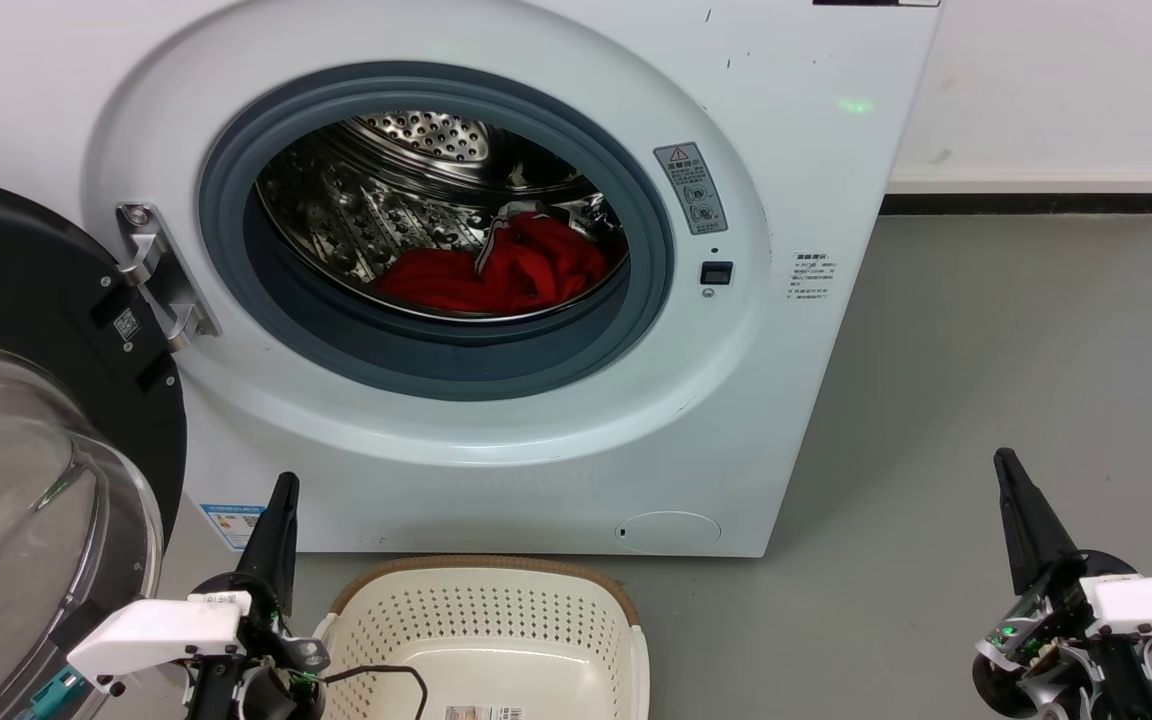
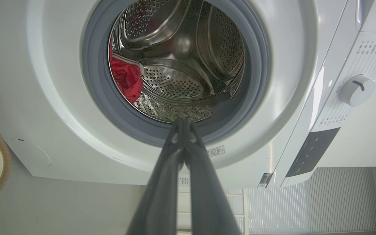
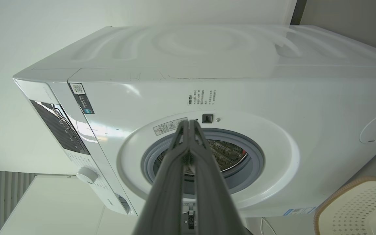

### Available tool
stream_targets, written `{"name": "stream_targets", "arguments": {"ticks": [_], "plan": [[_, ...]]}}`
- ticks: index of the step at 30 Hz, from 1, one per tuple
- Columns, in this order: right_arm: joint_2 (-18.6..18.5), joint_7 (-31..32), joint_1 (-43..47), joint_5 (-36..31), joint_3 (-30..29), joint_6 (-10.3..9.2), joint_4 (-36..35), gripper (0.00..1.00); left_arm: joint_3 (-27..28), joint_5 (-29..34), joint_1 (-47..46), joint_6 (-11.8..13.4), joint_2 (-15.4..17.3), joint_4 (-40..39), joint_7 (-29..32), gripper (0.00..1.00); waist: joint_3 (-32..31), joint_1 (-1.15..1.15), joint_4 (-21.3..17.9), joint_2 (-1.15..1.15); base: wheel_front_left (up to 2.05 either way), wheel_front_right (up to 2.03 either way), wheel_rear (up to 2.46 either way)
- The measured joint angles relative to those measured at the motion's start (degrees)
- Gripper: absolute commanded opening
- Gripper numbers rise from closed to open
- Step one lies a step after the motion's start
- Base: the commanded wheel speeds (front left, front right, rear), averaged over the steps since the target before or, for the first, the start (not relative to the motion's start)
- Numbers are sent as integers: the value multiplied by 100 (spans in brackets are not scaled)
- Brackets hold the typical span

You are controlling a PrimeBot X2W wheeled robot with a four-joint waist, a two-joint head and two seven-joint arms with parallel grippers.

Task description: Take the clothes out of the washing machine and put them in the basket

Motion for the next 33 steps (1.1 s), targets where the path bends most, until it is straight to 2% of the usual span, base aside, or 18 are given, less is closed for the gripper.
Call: {"name": "stream_targets", "arguments": {"ticks": [22, 23, 33], "plan": [[0, 0, 0, 0, 0, 0, 0, 0, 0, 0, 0, 0, 0, 0, 0, 0, 0, 0, 0, 0, 0, 0, 0], [0, 0, 10, 1, 0, 1, 19, 100, -4, 0, 9, 0, -1, 23, -1, 100, 0, 0, 0, 0, 0, 0, 0], [8, -175, 253, -182, 9, -1, 214, 100, -38, 203, 249, 3, -24, 107, -180, 100, 3, 0, 1, 0, 0, 0, 0]]}}
